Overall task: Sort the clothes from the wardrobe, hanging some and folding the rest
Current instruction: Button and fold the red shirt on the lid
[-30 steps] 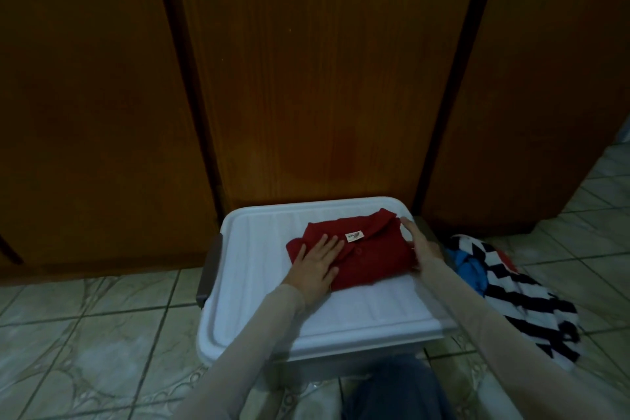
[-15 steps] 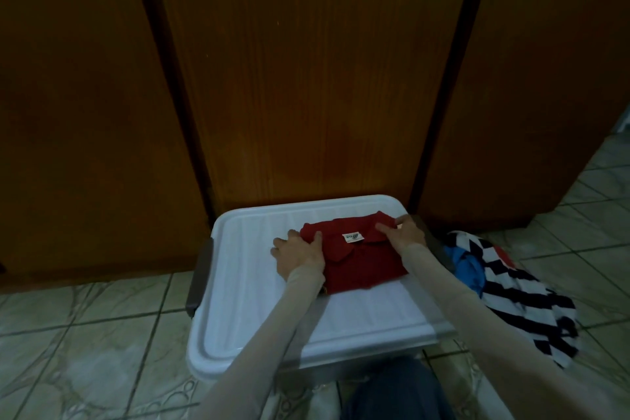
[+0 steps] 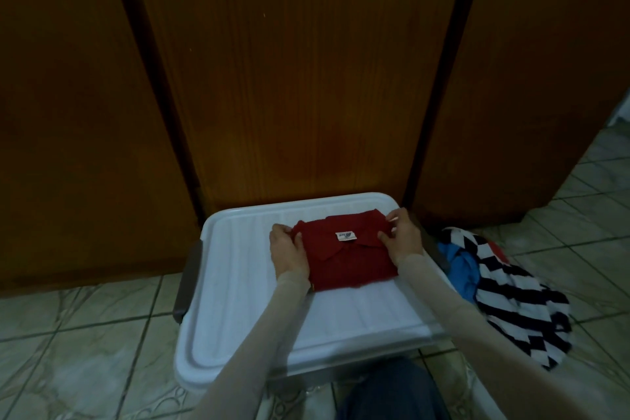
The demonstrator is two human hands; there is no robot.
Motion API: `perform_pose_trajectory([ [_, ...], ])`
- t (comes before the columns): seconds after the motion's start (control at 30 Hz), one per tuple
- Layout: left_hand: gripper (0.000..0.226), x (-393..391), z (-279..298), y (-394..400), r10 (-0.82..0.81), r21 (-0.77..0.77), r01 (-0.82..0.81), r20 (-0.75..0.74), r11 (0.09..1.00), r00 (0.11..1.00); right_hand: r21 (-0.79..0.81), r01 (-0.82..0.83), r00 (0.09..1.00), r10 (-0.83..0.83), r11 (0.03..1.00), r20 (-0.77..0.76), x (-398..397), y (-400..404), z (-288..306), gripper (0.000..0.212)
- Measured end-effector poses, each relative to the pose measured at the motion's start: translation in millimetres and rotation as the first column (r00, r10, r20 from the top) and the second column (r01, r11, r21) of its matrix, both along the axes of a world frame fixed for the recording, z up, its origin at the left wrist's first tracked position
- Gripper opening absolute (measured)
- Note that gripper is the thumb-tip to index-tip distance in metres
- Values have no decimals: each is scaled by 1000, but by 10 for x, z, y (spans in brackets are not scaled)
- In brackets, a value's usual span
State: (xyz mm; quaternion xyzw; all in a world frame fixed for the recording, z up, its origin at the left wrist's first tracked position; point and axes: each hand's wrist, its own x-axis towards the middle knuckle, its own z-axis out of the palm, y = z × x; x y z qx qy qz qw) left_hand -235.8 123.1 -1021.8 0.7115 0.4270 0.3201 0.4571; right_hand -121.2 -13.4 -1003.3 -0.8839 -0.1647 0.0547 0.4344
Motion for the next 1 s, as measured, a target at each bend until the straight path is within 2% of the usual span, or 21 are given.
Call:
perform_pose_trajectory([
  [0.1,16,8,-108,8,-20,160,35,-93,987,995,-139,-26,999,32,990,41,-3,30,-147,18],
  [0.2,31,20,-107,36,79,257,-1,-294,967,953,-117,-20,1000,22,993,13,-16,53,-150,20],
  [0.27,40,-28,-102,-10,89,252,0,-344,968,935,-118,-61,998,56,991,-41,-45,63,-132,33],
  [0.37,49,-130,-99,-202,-17,209,114,-417,971,909,-222,-94,993,74,970,-95,-91,83,-148,51],
  [0.47,54,-160,-98,-320,-58,176,189,-565,966,823,-389,-79,993,40,918,-107,-134,112,-162,57],
  [0.53,56,-153,-89,-333,-45,156,182,-625,971,779,-433,-65,994,18,899,-111,-176,123,-151,59],
  [0.77,58,-112,-42,-347,-64,92,167,-666,982,743,-455,-43,995,-4,890,-101,-253,134,-192,59],
  [1.0,56,-142,30,-397,-100,65,175,-606,983,789,-264,-37,988,-4,964,-151,-327,-3,-98,55],
])
